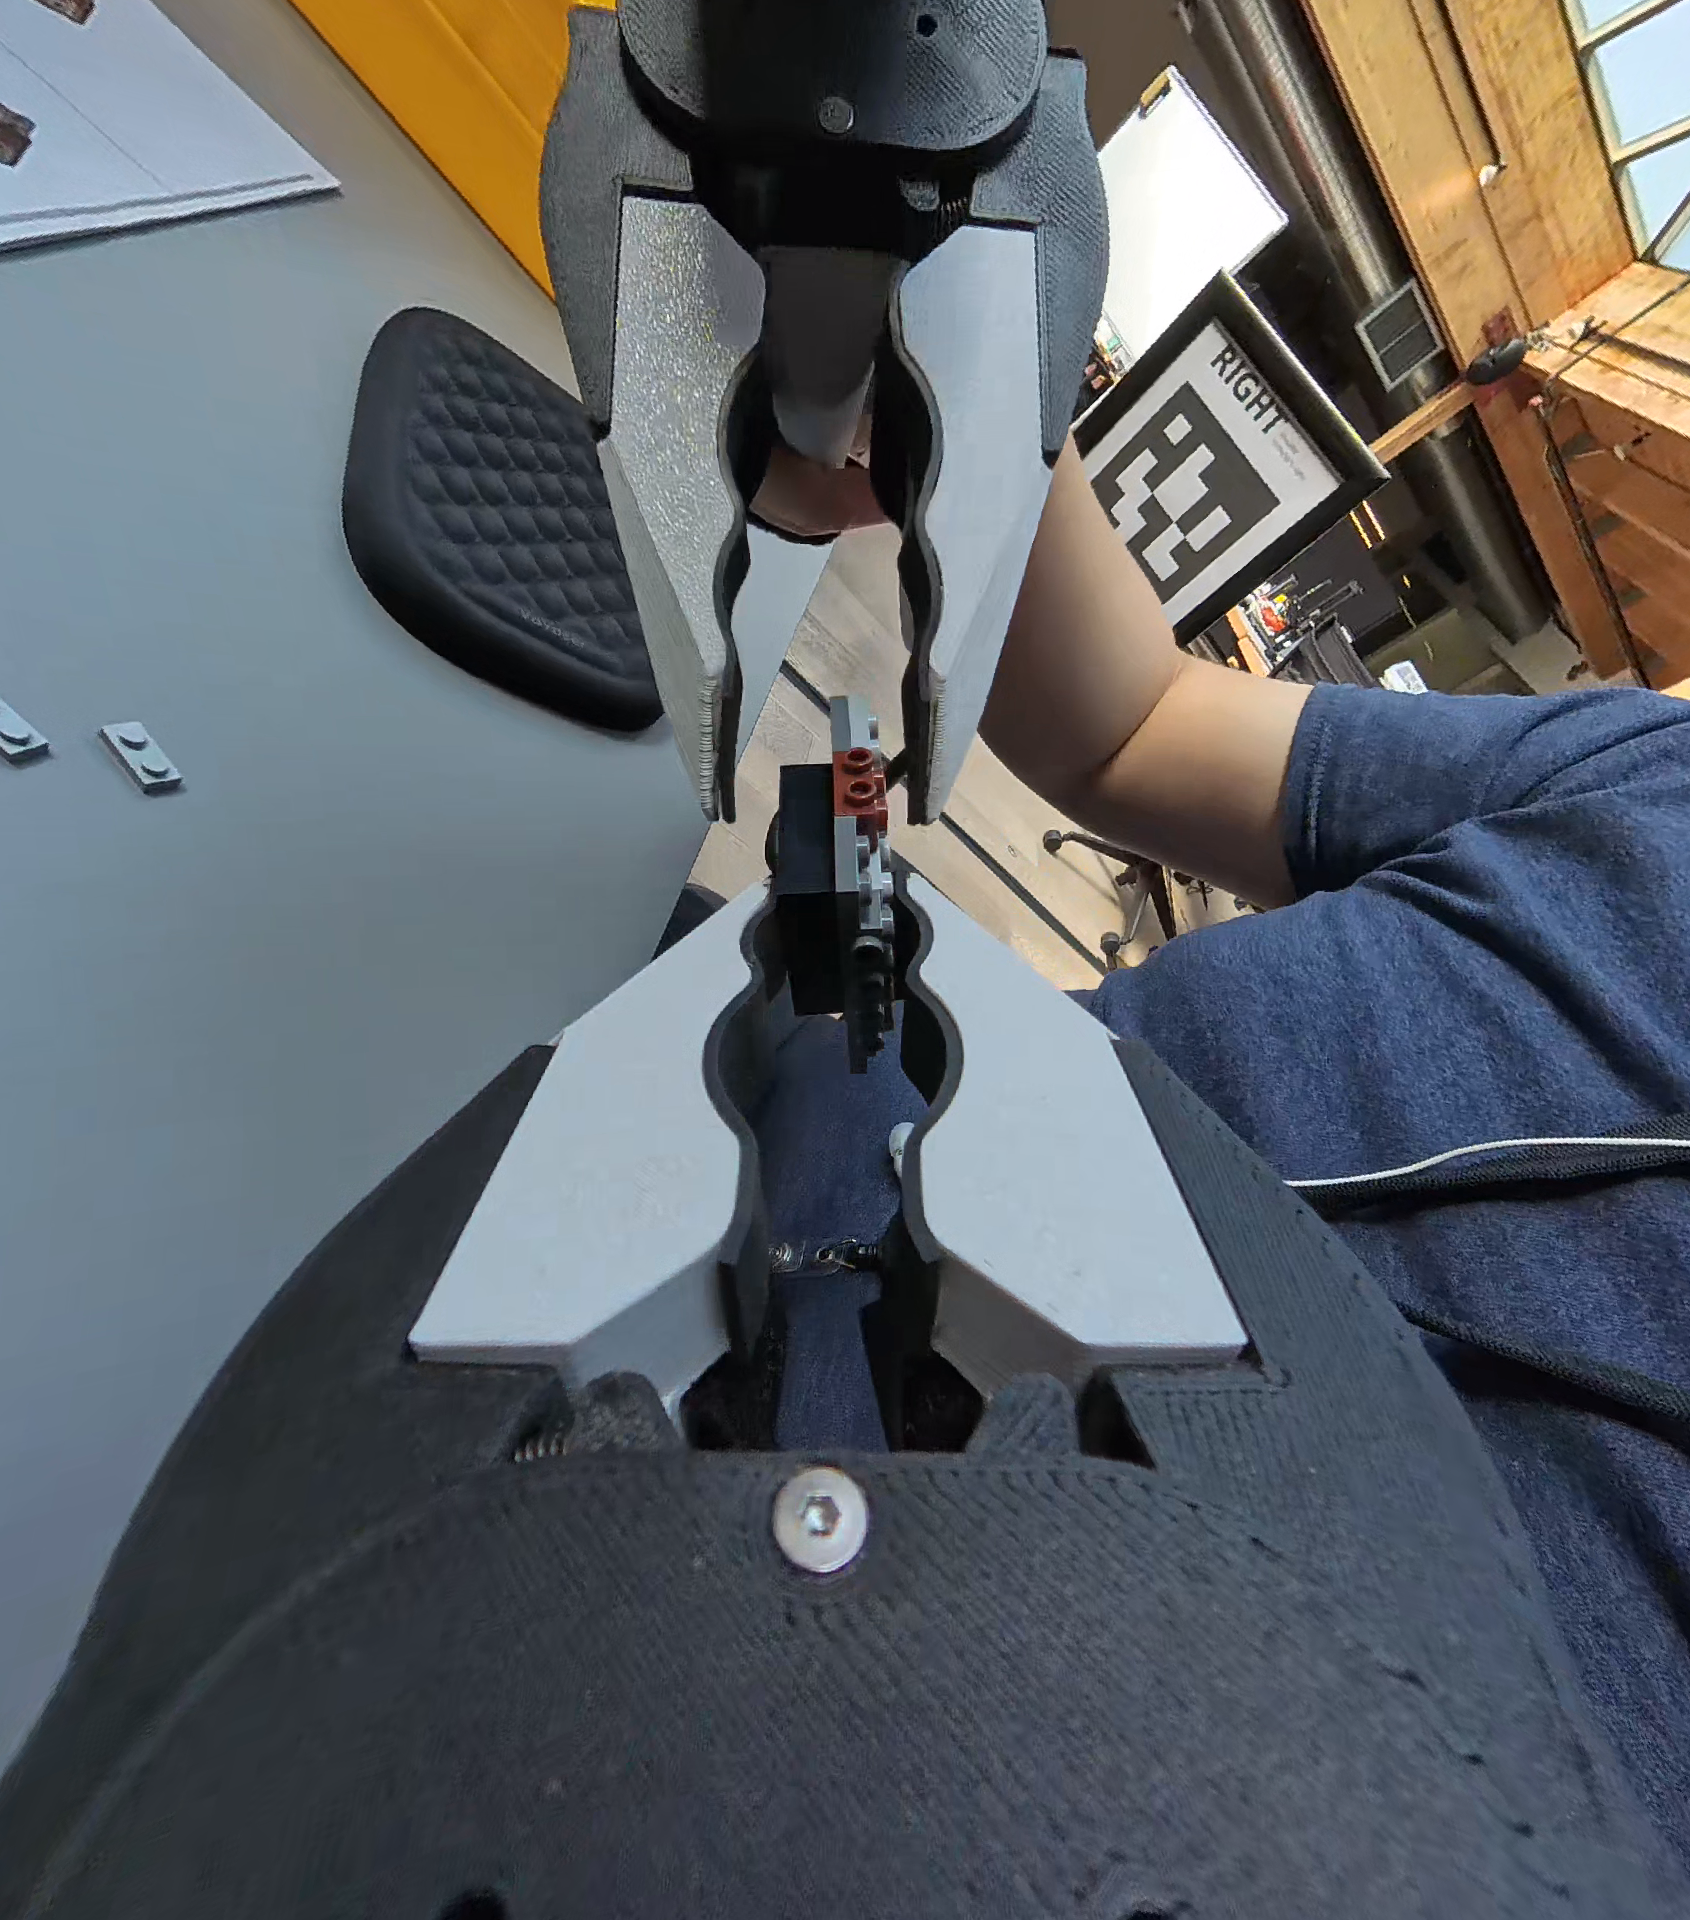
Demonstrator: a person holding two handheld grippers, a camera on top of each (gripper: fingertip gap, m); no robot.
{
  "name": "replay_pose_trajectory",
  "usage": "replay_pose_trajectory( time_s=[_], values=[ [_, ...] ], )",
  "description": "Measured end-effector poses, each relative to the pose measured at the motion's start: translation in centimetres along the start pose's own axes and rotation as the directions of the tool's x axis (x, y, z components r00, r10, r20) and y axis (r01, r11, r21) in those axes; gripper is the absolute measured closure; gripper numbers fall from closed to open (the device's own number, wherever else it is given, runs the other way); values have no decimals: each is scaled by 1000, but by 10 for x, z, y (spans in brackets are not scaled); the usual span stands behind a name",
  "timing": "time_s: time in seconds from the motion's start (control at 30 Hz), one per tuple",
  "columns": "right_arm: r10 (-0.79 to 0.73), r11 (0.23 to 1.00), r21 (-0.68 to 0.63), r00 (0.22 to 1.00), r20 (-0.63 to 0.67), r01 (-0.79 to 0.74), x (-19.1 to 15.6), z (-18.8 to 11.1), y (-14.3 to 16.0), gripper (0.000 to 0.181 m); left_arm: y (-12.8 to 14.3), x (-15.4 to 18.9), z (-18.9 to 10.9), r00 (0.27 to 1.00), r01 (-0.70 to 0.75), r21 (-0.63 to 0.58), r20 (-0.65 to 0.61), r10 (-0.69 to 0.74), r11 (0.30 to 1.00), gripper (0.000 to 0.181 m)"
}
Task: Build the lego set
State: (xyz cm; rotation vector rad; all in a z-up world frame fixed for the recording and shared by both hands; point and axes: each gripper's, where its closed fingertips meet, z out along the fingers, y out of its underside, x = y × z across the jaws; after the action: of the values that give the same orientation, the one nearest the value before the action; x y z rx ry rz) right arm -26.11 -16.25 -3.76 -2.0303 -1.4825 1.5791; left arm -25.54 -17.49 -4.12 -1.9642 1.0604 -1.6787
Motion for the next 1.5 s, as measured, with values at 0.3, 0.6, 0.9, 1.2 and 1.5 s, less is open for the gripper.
replay_pose_trajectory(
  time_s=[0.3, 0.6, 0.9, 1.2, 1.5],
  values=[
    [-13, 1000, 20, 999, -45, 14, 10, 0, 4, 164, -3, -10, 1, 999, -35, -84, 27, 38, 996, 161],
    [153, 680, 712, 983, 98, -177, 34, -31, -35, 164, -44, -30, -34, 983, 172, 449, -141, -121, 877, 132],
    [161, 570, 805, 983, 89, -166, 43, -6, -43, 164, -47, -40, -37, 974, 220, 602, -179, -139, 768, 153],
    [108, 612, 790, 993, -42, -33, 44, 3, -47, 157, -42, -43, -49, 991, 134, 588, -82, -106, 798, 164],
    [-300, 902, 21, 661, -688, 431, 105, -51, -33, 151, -43, -47, -91, 993, 29, 550, 79, -87, 835, 164]
  ],
)
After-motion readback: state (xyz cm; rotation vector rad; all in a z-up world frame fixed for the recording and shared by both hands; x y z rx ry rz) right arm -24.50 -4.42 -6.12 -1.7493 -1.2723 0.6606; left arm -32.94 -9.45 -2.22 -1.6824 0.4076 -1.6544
